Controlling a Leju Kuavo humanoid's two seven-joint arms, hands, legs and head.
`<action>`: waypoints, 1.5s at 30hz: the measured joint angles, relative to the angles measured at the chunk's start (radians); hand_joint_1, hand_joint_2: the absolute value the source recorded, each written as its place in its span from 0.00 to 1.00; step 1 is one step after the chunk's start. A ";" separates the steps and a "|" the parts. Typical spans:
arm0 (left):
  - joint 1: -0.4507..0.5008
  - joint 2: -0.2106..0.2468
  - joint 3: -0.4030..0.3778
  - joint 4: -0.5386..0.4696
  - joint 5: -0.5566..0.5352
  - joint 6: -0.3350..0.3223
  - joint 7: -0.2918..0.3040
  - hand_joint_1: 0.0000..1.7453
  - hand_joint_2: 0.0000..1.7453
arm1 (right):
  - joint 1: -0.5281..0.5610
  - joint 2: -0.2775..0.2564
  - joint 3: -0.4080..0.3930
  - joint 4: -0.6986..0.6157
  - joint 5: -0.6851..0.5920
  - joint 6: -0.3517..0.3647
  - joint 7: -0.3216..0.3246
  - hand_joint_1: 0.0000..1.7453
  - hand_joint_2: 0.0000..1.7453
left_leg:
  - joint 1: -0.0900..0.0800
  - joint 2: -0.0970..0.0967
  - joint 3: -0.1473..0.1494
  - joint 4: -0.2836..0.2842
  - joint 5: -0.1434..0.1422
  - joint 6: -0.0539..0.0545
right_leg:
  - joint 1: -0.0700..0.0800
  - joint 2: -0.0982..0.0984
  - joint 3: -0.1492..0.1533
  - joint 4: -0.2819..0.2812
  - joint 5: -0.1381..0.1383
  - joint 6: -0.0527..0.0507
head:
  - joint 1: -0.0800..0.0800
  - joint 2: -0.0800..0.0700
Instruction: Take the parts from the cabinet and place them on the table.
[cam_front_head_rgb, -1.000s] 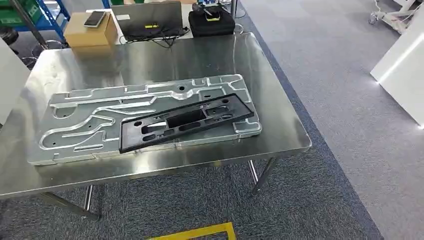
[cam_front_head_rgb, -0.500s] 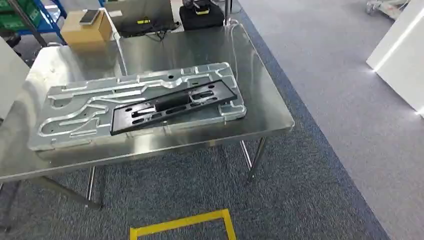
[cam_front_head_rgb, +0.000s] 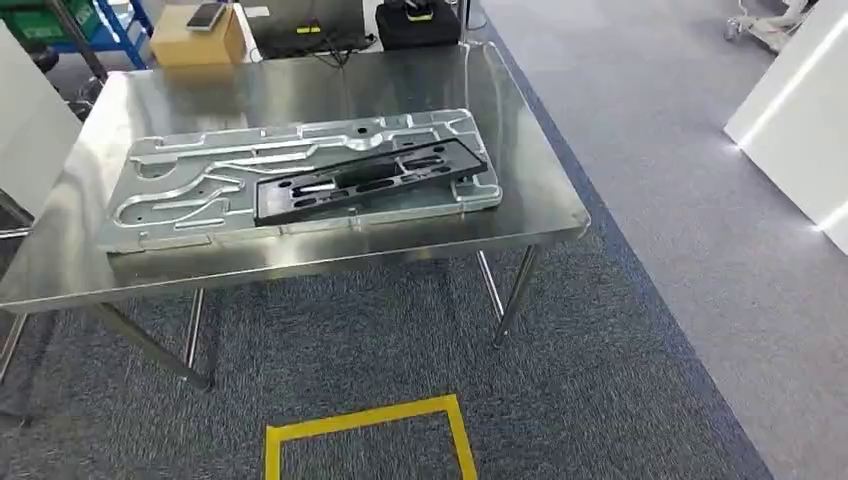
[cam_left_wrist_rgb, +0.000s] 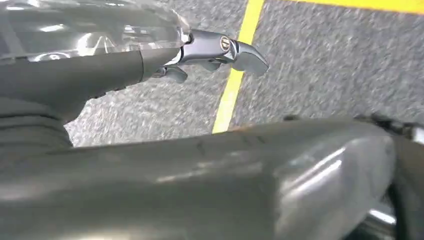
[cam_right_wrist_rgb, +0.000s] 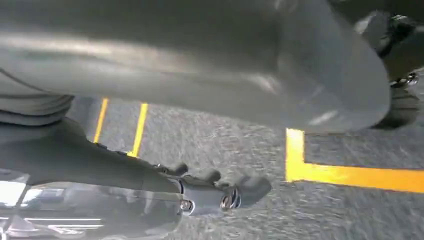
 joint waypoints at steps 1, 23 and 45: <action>0.000 -0.001 -0.001 0.000 0.000 0.001 -0.002 0.00 0.00 | -0.001 0.000 0.000 0.000 0.001 0.000 -0.006 0.00 0.00 | 0.000 0.000 -0.017 0.004 0.011 -0.002 | 0.000 0.000 0.000 0.045 0.005 0.003 | 0.000 0.000; -0.014 0.010 -0.039 0.000 -0.001 0.027 -0.019 0.00 0.00 | -0.023 0.026 -0.008 0.009 -0.018 0.014 -0.024 0.00 0.00 | 0.000 -0.009 0.081 0.007 -0.081 -0.043 | 0.013 -0.009 0.089 -0.263 0.199 -0.042 | 0.000 0.000; -0.027 0.044 -0.066 0.000 -0.002 0.022 -0.062 0.00 0.00 | -0.025 0.039 -0.013 0.018 0.007 0.012 -0.023 0.00 0.00 | 0.003 -0.014 -0.178 0.165 -0.063 -0.054 | 0.007 -0.012 0.234 -0.318 0.110 -0.065 | 0.000 0.000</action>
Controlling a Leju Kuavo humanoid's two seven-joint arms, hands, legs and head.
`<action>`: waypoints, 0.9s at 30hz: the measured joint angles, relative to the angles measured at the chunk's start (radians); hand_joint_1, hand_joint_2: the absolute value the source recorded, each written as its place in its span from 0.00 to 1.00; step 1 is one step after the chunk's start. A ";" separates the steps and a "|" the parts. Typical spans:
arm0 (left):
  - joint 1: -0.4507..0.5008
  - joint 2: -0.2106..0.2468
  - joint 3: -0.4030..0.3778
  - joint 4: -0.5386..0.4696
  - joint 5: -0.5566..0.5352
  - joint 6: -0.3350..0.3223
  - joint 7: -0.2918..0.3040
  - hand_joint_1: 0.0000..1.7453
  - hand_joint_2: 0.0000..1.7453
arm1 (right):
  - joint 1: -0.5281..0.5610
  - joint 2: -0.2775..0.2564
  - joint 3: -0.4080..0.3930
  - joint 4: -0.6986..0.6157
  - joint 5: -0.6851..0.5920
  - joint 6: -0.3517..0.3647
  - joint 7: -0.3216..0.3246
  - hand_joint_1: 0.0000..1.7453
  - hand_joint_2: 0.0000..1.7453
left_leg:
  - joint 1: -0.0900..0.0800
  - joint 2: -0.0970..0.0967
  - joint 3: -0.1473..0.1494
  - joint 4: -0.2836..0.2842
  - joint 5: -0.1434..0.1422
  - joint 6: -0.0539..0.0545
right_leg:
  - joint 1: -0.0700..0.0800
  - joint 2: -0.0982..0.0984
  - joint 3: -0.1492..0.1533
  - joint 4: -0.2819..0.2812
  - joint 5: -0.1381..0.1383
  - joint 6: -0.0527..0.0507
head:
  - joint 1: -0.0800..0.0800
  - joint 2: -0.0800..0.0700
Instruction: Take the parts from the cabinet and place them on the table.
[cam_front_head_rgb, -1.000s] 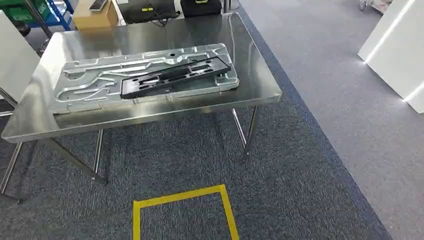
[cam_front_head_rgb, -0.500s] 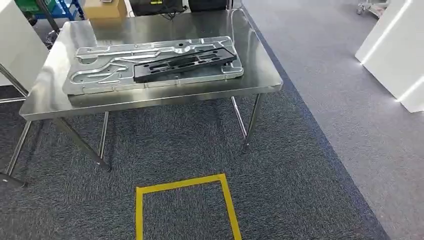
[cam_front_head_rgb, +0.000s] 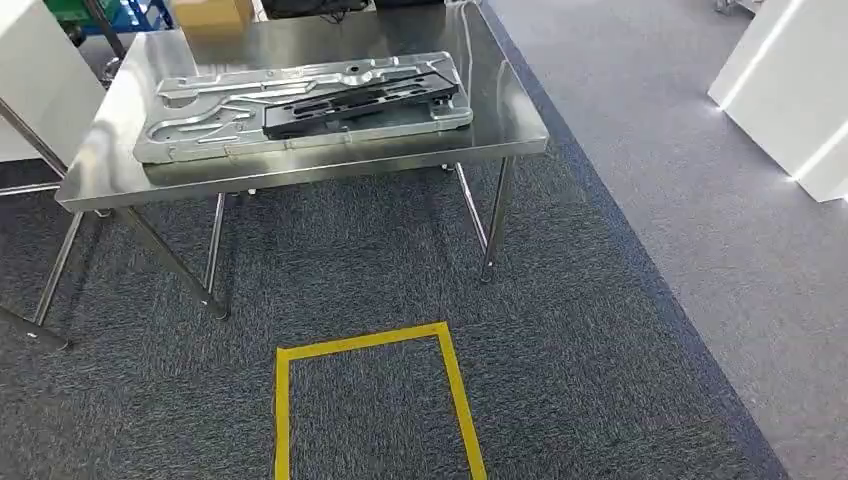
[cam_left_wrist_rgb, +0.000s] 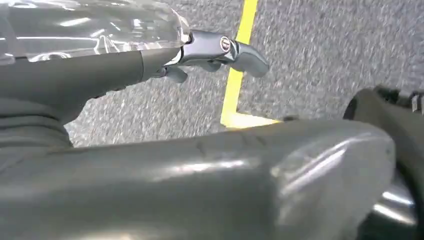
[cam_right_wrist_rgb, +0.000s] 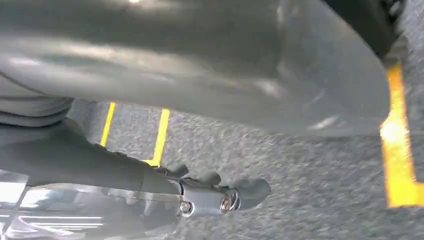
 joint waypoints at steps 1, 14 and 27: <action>-0.001 0.001 0.000 0.000 0.000 -0.001 -0.001 0.00 0.00 | 0.001 0.000 0.000 0.000 0.002 0.000 0.002 0.00 0.00 | 0.002 0.000 -0.015 0.076 -0.051 -0.005 | 0.002 -0.001 -0.014 0.002 0.011 0.000 | 0.000 0.000; -0.011 0.005 0.000 0.000 0.002 0.001 0.002 0.00 0.00 | 0.000 0.000 0.000 0.000 0.015 0.005 -0.002 0.00 0.00 | 0.004 0.007 0.197 -0.154 0.025 0.046 | -0.002 0.006 -0.165 0.100 0.026 0.056 | 0.000 0.000; -0.013 0.010 -0.008 0.000 0.002 0.001 0.000 0.00 0.00 | -0.010 0.000 0.003 0.000 0.020 0.013 0.001 0.00 0.00 | -0.003 -0.011 0.059 -0.129 0.144 0.012 | 0.008 0.020 0.019 0.013 -0.030 0.024 | 0.000 0.000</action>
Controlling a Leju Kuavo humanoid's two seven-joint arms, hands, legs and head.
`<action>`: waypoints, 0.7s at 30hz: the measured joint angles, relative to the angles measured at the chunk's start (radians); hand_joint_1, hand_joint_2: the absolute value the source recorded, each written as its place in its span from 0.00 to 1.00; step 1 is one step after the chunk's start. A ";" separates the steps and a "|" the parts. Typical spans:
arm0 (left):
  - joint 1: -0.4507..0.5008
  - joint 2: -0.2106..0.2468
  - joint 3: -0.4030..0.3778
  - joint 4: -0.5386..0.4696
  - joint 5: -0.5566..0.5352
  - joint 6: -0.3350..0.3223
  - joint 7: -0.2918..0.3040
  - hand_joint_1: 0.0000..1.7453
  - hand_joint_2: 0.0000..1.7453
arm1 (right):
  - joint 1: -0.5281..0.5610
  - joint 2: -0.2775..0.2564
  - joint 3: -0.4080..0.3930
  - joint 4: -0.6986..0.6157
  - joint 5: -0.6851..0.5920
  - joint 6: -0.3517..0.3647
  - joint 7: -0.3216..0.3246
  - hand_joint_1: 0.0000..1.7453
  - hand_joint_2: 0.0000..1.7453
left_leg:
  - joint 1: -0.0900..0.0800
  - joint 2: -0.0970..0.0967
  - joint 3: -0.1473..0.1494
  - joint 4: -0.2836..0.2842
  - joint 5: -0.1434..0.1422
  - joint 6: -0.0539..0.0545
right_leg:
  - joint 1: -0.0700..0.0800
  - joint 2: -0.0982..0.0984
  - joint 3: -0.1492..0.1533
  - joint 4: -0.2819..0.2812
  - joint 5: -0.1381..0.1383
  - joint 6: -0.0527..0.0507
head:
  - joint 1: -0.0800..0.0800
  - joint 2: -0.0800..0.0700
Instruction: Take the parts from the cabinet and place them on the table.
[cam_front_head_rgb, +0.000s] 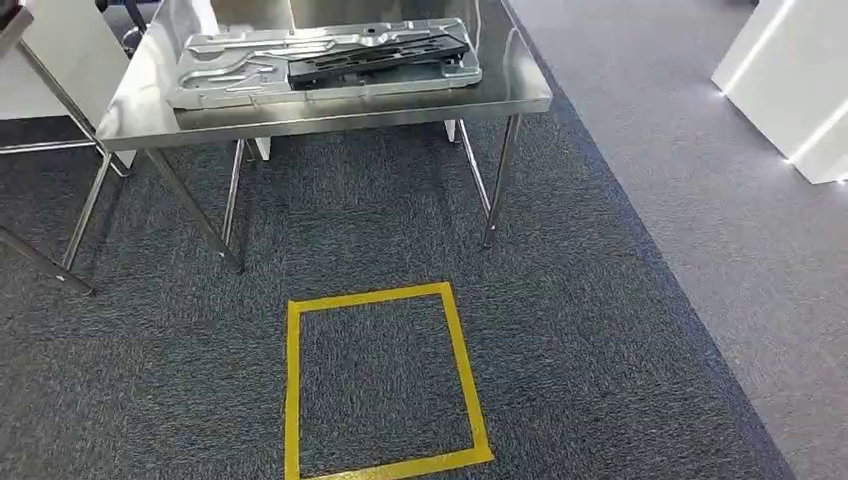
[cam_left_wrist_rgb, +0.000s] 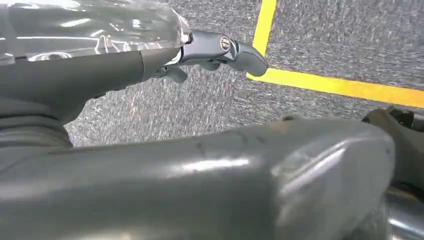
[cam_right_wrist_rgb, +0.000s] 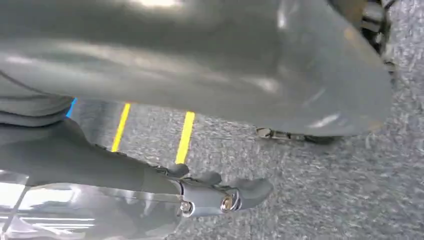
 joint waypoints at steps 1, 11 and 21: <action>0.000 0.003 -0.001 0.000 0.000 0.000 0.000 0.00 0.00 | 0.001 0.003 0.000 0.001 0.000 0.000 0.000 0.00 0.00 | 0.000 0.000 -0.008 0.006 -0.008 -0.004 | -0.013 -0.006 -0.008 -0.008 0.014 -0.010 | 0.000 0.000; -0.004 0.003 -0.002 0.000 -0.001 0.000 0.000 0.00 0.00 | -0.001 0.002 0.000 0.001 -0.003 -0.002 -0.001 0.00 0.00 | 0.012 0.004 0.138 0.060 -0.125 -0.016 | -0.005 -0.021 -0.144 0.035 0.094 -0.013 | 0.000 0.000; -0.004 0.003 -0.012 0.000 -0.001 0.003 -0.006 0.00 0.00 | 0.006 0.003 0.011 0.002 0.012 -0.009 0.002 0.00 0.00 | 0.007 0.011 0.095 -0.028 -0.080 0.027 | -0.009 -0.011 -0.236 0.301 -0.099 0.034 | 0.000 0.000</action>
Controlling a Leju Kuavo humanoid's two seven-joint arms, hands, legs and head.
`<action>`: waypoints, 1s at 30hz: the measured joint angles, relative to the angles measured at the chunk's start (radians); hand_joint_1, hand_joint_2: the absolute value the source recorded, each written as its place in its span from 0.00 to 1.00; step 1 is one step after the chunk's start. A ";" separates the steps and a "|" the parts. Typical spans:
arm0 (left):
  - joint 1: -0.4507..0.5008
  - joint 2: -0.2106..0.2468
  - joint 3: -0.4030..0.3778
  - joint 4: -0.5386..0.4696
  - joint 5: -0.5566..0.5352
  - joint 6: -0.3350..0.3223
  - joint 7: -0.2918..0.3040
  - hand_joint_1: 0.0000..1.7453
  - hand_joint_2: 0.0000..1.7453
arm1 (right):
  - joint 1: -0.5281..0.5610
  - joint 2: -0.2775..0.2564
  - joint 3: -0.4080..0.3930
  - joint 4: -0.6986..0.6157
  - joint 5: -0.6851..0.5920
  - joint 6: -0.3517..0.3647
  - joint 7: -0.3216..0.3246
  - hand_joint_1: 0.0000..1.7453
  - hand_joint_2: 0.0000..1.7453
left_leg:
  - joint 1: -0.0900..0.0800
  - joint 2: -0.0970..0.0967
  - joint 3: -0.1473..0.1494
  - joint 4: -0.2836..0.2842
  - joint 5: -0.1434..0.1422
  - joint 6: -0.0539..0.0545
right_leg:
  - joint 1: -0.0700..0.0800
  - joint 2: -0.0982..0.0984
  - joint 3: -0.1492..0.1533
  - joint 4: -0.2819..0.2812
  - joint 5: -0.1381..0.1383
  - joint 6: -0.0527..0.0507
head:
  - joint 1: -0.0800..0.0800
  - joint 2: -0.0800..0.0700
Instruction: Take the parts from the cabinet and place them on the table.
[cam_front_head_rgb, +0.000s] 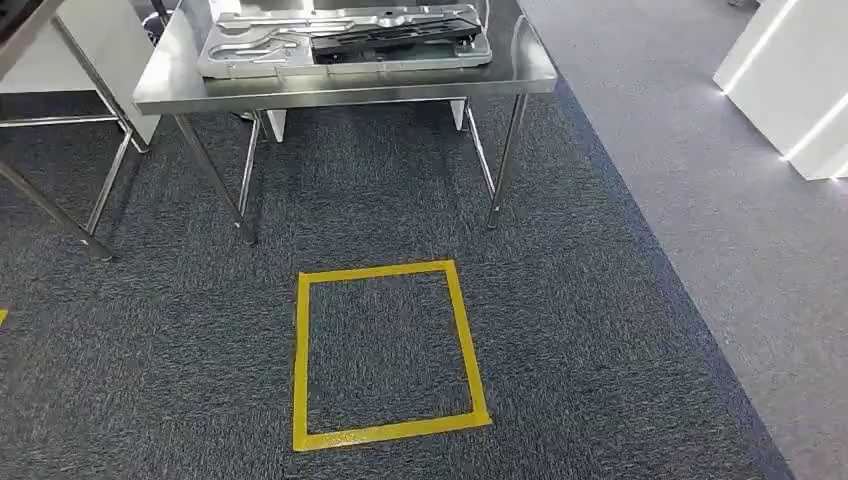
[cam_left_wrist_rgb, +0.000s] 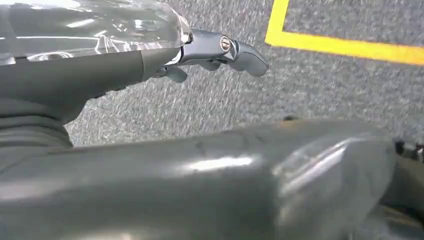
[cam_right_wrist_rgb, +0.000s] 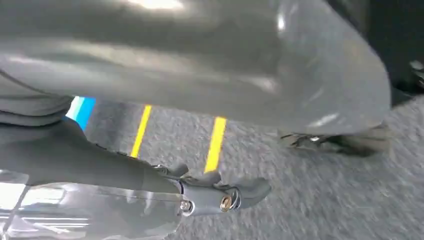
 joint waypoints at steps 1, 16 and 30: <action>0.000 0.000 -0.002 0.000 0.000 0.000 0.000 0.00 0.00 | 0.000 0.000 0.000 0.000 0.000 0.000 0.000 0.00 0.00 | 0.000 0.000 -0.017 0.004 0.010 -0.001 | -0.001 0.000 0.004 0.032 0.009 0.000 | 0.000 0.000; -0.005 0.000 -0.006 -0.001 -0.002 0.001 0.000 0.00 0.00 | -0.006 0.002 0.000 0.001 -0.005 -0.002 0.003 0.00 0.00 | 0.005 -0.003 -0.164 0.344 -0.143 -0.061 | 0.007 -0.008 0.137 -0.290 0.170 -0.069 | 0.000 0.000; -0.006 0.005 -0.006 -0.001 0.001 0.019 0.027 0.00 0.00 | -0.009 0.003 0.000 0.001 -0.004 -0.005 0.021 0.00 0.00 | 0.001 0.003 0.116 -0.035 -0.072 -0.015 | 0.012 -0.012 0.058 -0.256 0.241 -0.028 | 0.000 0.000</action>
